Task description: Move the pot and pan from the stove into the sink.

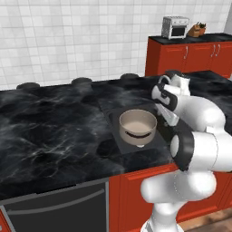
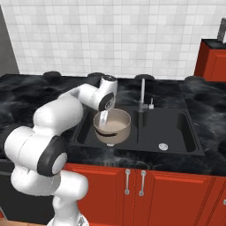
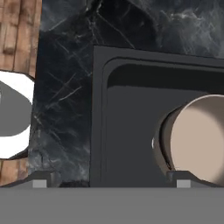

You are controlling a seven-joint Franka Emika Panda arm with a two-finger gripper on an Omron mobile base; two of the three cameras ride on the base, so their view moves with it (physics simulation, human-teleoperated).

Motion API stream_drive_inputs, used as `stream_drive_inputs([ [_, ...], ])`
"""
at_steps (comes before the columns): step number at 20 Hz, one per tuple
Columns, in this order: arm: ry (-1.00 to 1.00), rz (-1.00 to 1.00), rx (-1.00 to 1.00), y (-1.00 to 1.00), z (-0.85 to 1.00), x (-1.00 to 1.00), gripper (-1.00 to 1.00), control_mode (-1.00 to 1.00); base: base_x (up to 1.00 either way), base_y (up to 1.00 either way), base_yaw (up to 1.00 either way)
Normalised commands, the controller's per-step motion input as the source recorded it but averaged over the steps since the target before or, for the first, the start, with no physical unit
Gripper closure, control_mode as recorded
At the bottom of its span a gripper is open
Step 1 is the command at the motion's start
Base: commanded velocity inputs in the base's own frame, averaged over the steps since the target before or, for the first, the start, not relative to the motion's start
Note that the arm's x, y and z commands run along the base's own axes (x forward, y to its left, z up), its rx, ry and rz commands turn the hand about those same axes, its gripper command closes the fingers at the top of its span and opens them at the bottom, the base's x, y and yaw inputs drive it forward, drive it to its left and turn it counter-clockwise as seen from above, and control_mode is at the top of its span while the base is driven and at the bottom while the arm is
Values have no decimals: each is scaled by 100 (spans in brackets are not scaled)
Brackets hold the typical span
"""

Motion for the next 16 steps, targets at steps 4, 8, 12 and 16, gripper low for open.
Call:
stream_drive_inputs([
  [4,-15,12,0,0,13,-87,-100,-100,0,0,0],
  [8,-15,12,0,0,12,-85,-100,-100,0,0,0],
  [12,-13,13,0,0,15,-85,-100,-100,0,0,0],
  [16,-5,5,0,0,5,-44,-100,-100,0,0,0],
])
